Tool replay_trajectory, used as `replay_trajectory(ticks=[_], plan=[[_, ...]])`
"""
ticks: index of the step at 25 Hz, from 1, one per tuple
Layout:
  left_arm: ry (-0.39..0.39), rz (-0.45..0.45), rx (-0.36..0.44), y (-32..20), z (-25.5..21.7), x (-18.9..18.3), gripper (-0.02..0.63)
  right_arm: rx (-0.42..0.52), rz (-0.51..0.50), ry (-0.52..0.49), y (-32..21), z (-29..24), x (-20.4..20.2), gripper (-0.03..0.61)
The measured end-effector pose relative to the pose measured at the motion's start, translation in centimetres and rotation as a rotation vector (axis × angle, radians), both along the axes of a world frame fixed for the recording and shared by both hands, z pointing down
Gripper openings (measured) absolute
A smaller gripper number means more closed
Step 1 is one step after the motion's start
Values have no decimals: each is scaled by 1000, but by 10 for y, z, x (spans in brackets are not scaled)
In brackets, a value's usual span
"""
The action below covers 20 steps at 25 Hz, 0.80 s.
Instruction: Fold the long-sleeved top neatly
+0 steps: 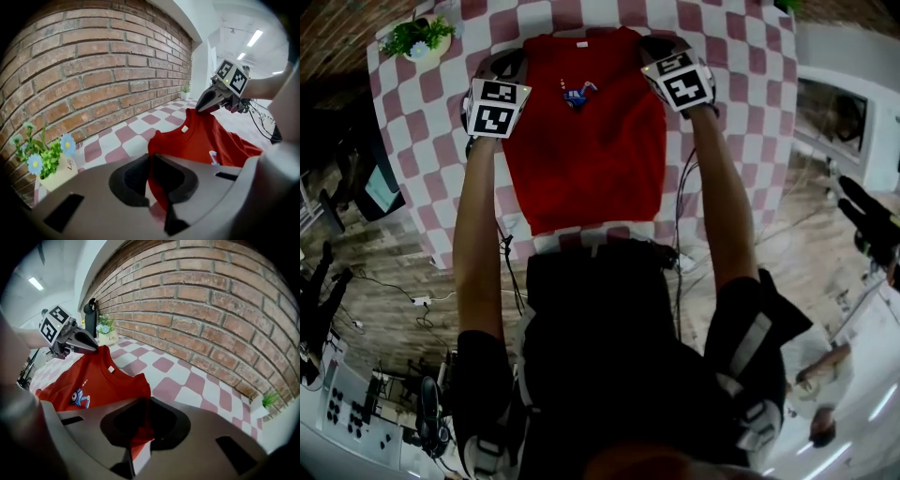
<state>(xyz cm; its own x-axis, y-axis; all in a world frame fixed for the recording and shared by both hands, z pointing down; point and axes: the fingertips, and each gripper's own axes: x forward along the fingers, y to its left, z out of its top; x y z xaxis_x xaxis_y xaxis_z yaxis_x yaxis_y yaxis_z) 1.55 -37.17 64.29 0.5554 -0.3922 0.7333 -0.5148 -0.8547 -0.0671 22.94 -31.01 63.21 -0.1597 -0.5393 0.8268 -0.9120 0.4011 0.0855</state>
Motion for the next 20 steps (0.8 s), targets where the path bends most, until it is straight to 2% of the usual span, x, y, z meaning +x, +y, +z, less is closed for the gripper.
replay_trajectory(ticks=[9, 20], plan=[[42, 56, 104, 2, -57, -1, 28, 107, 10, 15, 4, -56, -3, 32], [139, 134, 208, 65, -119, -20, 28, 212, 42, 33, 70, -117, -26, 31]])
